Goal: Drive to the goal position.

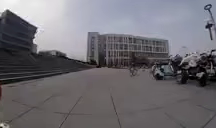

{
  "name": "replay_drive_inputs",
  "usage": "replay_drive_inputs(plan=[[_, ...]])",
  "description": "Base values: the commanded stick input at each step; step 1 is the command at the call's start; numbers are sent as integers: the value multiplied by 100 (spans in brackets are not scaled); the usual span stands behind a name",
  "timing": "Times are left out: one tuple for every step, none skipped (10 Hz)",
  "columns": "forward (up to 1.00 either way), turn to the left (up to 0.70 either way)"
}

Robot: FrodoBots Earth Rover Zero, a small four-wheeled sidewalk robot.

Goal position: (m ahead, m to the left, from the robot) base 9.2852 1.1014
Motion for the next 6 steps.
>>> replay_drive_inputs(plan=[[85,0],[85,0],[85,0],[85,0],[85,0],[85,0]])
